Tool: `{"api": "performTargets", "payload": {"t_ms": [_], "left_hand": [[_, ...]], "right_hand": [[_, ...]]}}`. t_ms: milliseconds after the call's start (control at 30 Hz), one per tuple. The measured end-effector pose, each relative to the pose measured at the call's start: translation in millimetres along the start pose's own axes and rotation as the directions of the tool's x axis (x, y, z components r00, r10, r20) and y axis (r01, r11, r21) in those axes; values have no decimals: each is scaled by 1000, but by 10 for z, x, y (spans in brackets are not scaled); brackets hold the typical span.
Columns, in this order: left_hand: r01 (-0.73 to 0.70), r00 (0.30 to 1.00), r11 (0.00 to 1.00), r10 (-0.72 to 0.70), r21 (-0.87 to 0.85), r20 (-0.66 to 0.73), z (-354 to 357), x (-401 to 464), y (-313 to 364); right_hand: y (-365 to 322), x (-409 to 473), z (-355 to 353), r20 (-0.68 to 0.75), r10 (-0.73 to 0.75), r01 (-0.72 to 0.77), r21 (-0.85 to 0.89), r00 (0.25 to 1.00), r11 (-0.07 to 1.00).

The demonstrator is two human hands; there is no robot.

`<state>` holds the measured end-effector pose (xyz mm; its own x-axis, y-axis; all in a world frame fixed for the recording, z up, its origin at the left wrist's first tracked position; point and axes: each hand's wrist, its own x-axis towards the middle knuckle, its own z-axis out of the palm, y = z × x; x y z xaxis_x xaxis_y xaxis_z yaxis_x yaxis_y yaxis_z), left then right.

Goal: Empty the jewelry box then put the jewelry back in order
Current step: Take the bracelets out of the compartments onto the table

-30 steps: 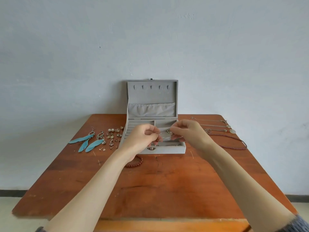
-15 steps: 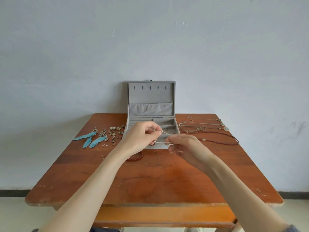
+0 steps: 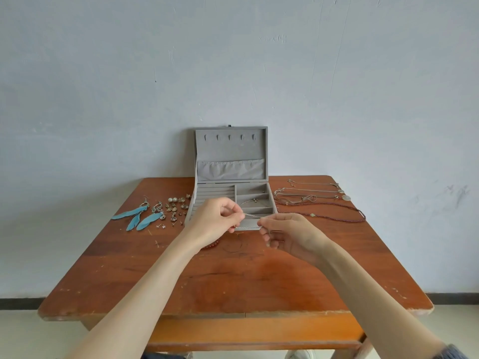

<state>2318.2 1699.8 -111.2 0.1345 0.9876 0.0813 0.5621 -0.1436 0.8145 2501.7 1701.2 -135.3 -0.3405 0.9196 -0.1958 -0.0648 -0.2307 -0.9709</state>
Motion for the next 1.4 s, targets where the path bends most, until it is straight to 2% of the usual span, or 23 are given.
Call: {"api": "performTargets", "payload": {"t_ms": [133,233,333,500,667,900,1033,1167,1267,1400], "left_hand": [[76,995,995,-72,58,-69,179,31,-136],[87,984,983,-60,161,-169,301,33,-211],[85,968,964,-20,252,-250,392,34,-289],[47,953,917,78,397,-292,498,41,-343],[19,941,894,135,449,-310,543,65,-382],[-7,917,831,228,556,-329,569,65,-432],[-9,914,808,245,589,-322,537,79,-450],[-68,924,777,286,626,-255,502,93,-482],[-107,921,771,315,628,-230,470,87,-508],[-140,930,756,322,639,-177,443,59,-512]], "right_hand": [[26,44,30,-236,-91,10,-323,967,946],[96,130,69,-347,-163,-75,-580,923,811],[165,214,105,-390,-191,-162,-709,901,687],[219,260,154,-427,-208,-208,-740,880,639],[224,288,146,-453,-211,-224,-730,866,645],[235,325,131,-439,-238,-228,-772,866,594],[239,309,132,-398,-276,-205,-820,875,534],[228,286,104,-352,-337,-144,-847,873,512],[247,263,102,-249,-375,-47,-880,893,473],[276,250,95,-167,-366,-7,-916,915,402]]}}
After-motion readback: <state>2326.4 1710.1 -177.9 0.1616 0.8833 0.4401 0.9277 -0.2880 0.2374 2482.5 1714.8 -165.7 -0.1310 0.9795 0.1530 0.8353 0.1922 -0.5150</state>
